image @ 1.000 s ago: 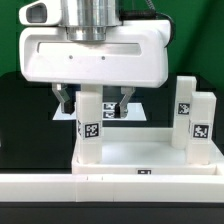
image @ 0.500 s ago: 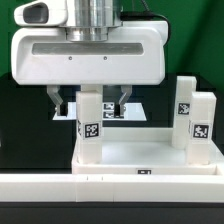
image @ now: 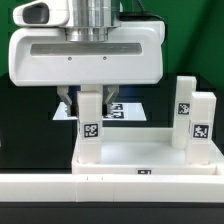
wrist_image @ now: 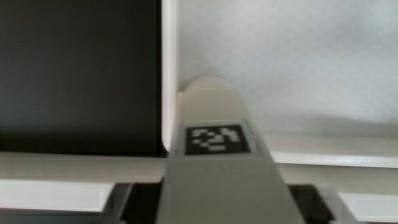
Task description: Assemble desk
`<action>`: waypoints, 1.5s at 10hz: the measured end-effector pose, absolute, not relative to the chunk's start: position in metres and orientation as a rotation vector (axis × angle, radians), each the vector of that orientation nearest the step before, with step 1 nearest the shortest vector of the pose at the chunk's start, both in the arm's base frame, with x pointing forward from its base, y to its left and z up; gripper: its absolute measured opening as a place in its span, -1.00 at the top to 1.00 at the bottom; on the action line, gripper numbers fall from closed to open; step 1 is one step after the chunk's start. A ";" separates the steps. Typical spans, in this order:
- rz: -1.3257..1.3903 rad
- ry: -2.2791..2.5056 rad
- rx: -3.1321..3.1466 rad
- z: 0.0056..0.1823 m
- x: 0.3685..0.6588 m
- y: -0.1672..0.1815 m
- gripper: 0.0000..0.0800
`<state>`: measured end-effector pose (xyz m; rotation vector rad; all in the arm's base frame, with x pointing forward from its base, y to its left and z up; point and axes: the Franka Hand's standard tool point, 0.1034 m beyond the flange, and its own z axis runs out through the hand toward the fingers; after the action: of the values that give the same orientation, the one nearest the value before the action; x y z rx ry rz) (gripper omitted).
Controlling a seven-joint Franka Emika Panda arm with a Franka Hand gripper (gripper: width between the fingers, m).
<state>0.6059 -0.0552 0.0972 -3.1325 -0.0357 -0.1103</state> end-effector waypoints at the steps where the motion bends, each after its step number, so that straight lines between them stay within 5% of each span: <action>1: -0.110 -0.022 -3.132 0.097 0.606 -0.055 0.28; 13: -0.092 0.794 -3.032 0.097 0.598 -0.070 0.22; 15: -0.091 0.794 -3.032 0.097 0.597 -0.070 -0.37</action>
Offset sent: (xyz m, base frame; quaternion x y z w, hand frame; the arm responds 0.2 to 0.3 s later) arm 0.0000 0.0000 0.0000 0.0000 0.0000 0.0650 0.9979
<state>0.5973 -0.0704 0.0966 -3.0325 0.7942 -0.0910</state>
